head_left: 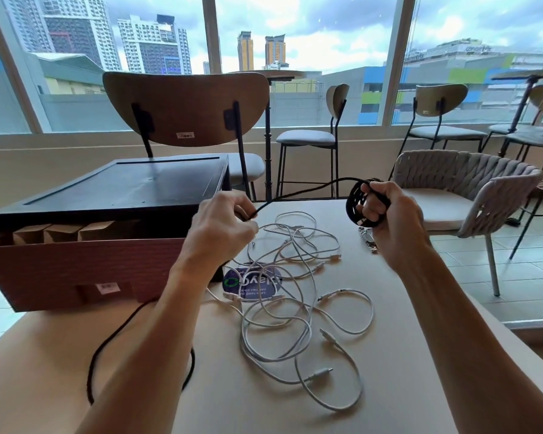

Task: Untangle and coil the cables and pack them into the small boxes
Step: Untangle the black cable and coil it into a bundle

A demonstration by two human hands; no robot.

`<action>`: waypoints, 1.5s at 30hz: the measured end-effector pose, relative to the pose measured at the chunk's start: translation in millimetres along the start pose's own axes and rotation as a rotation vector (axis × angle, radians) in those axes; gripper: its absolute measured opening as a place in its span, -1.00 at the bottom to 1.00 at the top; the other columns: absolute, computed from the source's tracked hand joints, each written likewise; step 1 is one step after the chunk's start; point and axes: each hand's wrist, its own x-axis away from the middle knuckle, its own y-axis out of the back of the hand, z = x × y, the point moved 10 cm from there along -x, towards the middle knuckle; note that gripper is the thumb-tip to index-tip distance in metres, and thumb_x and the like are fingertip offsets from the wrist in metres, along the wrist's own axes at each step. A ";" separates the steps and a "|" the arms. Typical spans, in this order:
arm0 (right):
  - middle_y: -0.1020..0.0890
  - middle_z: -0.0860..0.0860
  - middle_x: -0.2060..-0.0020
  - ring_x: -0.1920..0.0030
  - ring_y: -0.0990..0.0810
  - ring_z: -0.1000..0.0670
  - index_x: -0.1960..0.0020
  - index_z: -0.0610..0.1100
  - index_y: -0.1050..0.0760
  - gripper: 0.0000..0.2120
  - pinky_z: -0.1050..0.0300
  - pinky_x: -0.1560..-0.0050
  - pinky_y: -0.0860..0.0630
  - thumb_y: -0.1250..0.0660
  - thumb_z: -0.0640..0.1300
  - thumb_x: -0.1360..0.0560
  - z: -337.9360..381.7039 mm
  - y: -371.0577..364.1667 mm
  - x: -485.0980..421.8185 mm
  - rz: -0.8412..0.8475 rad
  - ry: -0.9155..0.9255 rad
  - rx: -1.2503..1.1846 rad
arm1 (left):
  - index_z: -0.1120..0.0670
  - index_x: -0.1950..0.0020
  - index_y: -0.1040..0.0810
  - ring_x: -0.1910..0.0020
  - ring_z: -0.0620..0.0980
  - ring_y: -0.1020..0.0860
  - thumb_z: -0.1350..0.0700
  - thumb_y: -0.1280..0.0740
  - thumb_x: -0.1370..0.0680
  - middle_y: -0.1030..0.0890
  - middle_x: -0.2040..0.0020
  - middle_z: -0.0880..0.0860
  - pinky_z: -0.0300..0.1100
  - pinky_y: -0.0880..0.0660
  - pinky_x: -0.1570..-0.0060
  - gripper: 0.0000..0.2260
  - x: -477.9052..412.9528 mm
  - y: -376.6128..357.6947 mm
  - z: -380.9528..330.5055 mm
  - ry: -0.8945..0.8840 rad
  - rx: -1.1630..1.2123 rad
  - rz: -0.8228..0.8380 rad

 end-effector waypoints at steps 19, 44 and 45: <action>-0.24 0.08 0.51 0.42 -0.17 0.08 0.19 -0.17 -0.44 -0.79 0.18 0.19 -0.28 -0.18 -0.26 -0.61 -7.9 8.5 -4.0 -0.031 -0.049 0.105 | 0.02 -0.03 -0.64 0.26 -0.10 -0.47 0.01 -0.12 -0.65 -0.51 0.16 -0.02 -0.17 -0.55 0.14 -0.71 3.9 -29.7 -6.0 0.075 1.535 0.465; -0.22 0.07 0.50 0.42 -0.14 0.08 0.22 -0.16 -0.42 -0.79 0.18 0.28 -0.19 -0.19 -0.27 -0.59 -6.2 7.6 -0.7 -0.053 -0.020 0.092 | 0.12 -0.08 -0.51 0.21 -0.03 -0.67 0.04 -0.43 -0.55 -0.62 0.04 0.04 -0.10 -0.64 0.07 -0.79 5.6 -53.4 29.3 0.175 0.116 0.210; -0.22 0.07 0.49 0.41 -0.14 0.08 0.21 -0.17 -0.42 -0.79 0.19 0.29 -0.18 -0.19 -0.28 -0.59 -6.7 7.1 -0.7 -0.051 -0.022 0.080 | 0.10 -0.12 -0.48 0.12 0.02 -0.66 0.04 -0.45 -0.54 -0.59 -0.03 0.05 -0.06 -0.63 0.01 -0.74 8.4 -63.0 31.2 0.196 0.101 0.254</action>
